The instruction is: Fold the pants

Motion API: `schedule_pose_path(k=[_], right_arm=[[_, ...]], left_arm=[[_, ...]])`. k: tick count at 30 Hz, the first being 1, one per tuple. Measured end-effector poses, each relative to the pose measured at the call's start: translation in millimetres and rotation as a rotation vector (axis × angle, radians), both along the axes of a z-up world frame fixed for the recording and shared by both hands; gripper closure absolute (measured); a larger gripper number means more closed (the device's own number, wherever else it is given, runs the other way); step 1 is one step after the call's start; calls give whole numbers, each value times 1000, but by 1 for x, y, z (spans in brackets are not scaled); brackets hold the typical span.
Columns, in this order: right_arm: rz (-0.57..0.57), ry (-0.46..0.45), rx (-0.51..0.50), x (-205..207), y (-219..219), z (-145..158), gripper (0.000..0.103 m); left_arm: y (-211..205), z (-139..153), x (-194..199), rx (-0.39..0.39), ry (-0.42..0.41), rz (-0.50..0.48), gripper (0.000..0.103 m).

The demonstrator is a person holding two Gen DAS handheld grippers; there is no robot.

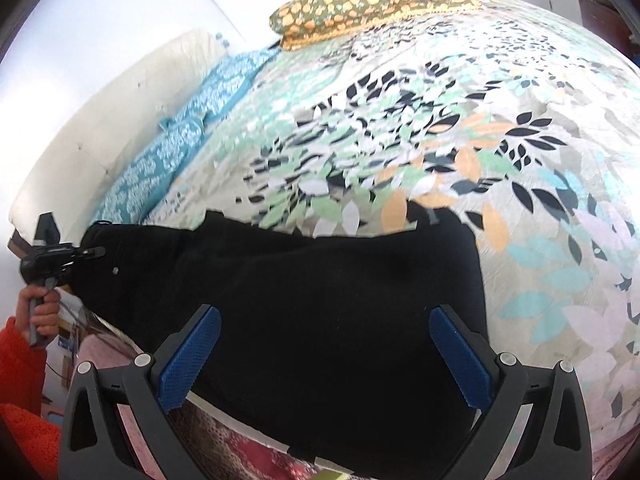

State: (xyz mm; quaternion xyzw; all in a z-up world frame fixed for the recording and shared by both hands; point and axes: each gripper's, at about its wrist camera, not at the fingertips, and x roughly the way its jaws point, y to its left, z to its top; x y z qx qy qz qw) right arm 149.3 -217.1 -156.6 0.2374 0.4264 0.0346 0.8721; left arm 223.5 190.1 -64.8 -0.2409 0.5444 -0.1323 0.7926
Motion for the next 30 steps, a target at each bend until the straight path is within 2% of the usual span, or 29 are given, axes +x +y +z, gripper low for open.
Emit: schedule_pose_path(k=[1,3,5,7,9,11,13,14,15,16,17,19,22,24,25,28,30], right_arm=[[-7,-5,7,2,-3,1,0],[-20,-10,25,3,-10,1,0],[-34,-16,39,2,-16,2,0],[-44,-25,45,-1,-21,4,0],[-56,-38,47,-7,-26,8,0],[-75,-49,49,-11,-32,10,0],[-103,-60,57,-18,-39,12,0],[-117,-67,64,-21,-43,13,0],[-130,-75,73,-24,-47,13,0],[-140,-81,84,-27,-50,13,0],[-147,-85,97,-28,-53,13,0],[-138,-95,134,-26,-54,11,0],[-28,-117,202,-16,-35,9,0],[114,-129,255,-8,-7,8,0],[197,-125,296,-3,9,5,0],[396,-70,414,11,46,-9,0],[456,-25,454,21,57,-16,1]], left_arm=[[-19,10,-4,-26,-21,-28,81],[-65,24,-10,-30,-59,-91,81],[-115,22,-11,-16,-69,-152,81],[-156,4,-7,-5,-57,-198,81],[-196,-25,-3,-41,-20,-250,87],[-234,-54,-3,-52,8,-327,81],[-262,-73,-7,-11,24,-381,78],[-269,-77,-10,-16,36,-401,71],[-271,-76,-13,-36,32,-412,66],[-268,-70,-15,-54,10,-417,55],[-262,-61,-16,-48,-21,-413,45],[-243,-41,-14,-8,-97,-377,34],[-200,-13,-7,27,-188,-263,28],[-163,-3,-7,60,-242,-152,22],[-143,-3,-8,114,-277,-78,19],[-102,-19,-15,271,-318,68,19],[-82,-38,-23,353,-324,133,19]])
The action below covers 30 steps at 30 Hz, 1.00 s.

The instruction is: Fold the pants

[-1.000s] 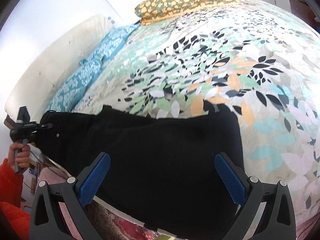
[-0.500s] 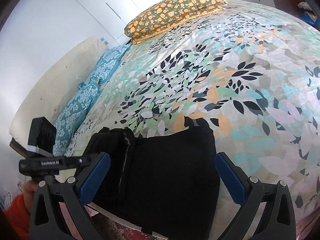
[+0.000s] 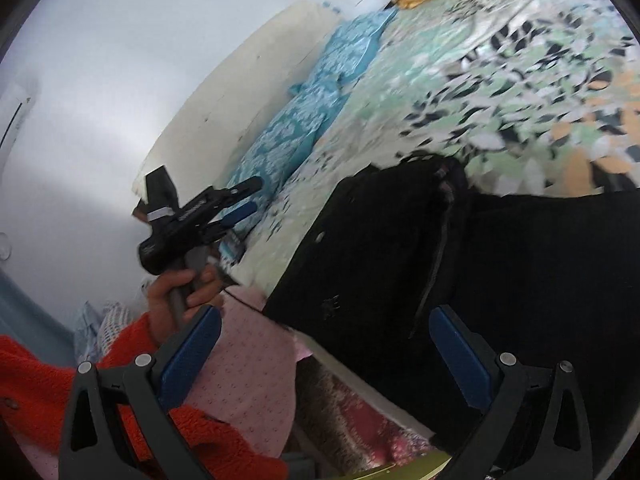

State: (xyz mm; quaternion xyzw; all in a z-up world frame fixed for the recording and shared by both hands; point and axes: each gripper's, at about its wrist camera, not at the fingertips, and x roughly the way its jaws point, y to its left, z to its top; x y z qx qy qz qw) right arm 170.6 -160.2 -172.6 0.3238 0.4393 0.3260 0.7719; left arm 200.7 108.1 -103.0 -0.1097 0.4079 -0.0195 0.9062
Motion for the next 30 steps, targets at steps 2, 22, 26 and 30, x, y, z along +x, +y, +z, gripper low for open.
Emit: schedule_pose_path(k=[2,22,26,30], right_arm=[[16,54,35,12,0,-8,5],[224,350,-98,52,29,-55,35],[202,354,-83,55,32,-61,53],[209,296,-215,52,48,-48,73]], left_arm=[[12,-22,-6,49,28,35,20],[16,-25,-3,-95,74,59,21],[20,-33,-1,-129,109,78,21],[22,-39,0,-138,135,89,21]])
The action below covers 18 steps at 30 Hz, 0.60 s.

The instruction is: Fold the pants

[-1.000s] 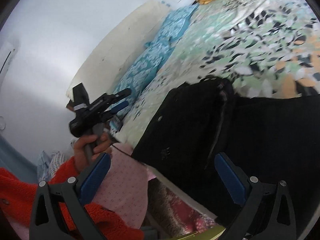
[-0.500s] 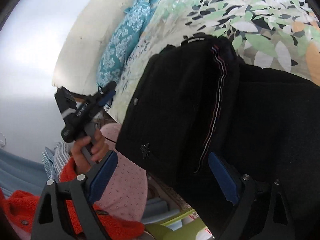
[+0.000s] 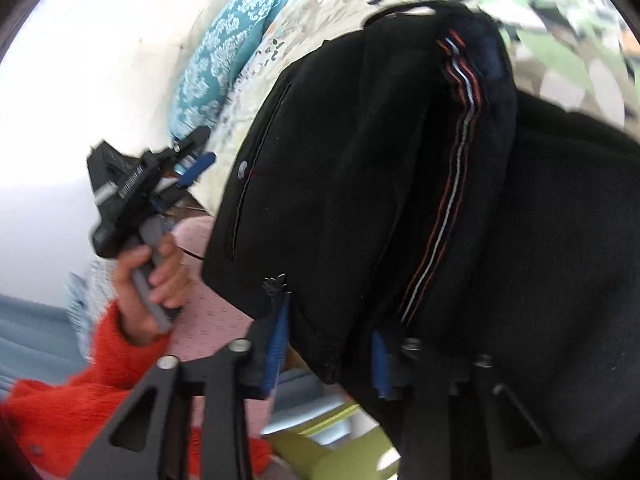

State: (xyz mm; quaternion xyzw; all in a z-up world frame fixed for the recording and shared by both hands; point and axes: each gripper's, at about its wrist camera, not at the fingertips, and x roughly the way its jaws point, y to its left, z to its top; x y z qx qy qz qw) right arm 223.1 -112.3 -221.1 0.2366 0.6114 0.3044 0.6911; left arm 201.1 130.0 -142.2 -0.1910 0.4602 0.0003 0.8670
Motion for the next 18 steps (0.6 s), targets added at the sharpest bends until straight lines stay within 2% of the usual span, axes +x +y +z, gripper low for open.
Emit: schedule_pose_path(k=[3,6,10,15,18], right_arm=[[18,-91,-25,-4,1,34,79],[-2,-172,23,-8,-7,71,81],[-3,-255,42,-19,-20,113,82],[-37,-296,29,-42,-51,143,82],[-82,-300,9,-57,-80,149,82]], left_arm=[[2,-1,0,-11,6,9,21],[3,-2,0,-25,5,11,21],[-1,1,0,-6,-3,-4,21],[-7,6,-3,20,-23,-30,21],[-9,8,-4,14,-27,-41,21]])
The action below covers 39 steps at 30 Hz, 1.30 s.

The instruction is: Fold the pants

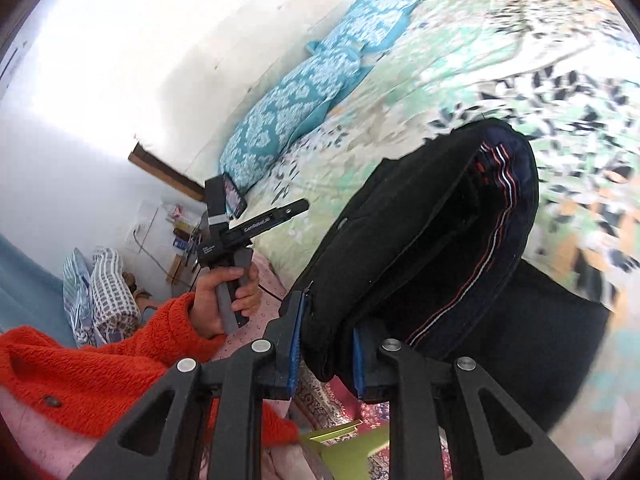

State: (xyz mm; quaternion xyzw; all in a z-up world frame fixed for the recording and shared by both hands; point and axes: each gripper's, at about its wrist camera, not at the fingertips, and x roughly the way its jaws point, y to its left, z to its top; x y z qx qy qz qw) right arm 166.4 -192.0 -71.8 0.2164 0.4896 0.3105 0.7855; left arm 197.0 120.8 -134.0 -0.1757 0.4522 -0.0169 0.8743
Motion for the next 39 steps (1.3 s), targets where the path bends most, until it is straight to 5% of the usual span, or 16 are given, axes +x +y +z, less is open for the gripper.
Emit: schedule_pose_path(k=[12,20,23,26,29,33,37,39], right_arm=[[-181,120,20,-53,-82,-56,82],[-251,294,-32,-60,-94,-138,83],[-237,271,-75,-55,-91,-128,81],[-207,245,-204,-49,-89,-106,65],[-214,123,-355,-43,-92,-68,64],[-207,-65,-391,-19,-79,-25,64],[-185,-105,-394,19,-61,-40,65],[-182,-34,-525,36,-55,-71,69]], left_arm=[[-36,16,-12,31,-35,-129,21],[-80,20,-20,73,-36,-274,21],[-99,19,-27,99,-34,-339,21],[-115,17,-34,137,-31,-401,21],[-128,16,-38,180,-40,-446,21],[-142,10,-42,201,-30,-500,21],[-156,2,-47,268,-15,-549,21],[-160,-6,-50,309,7,-568,21]])
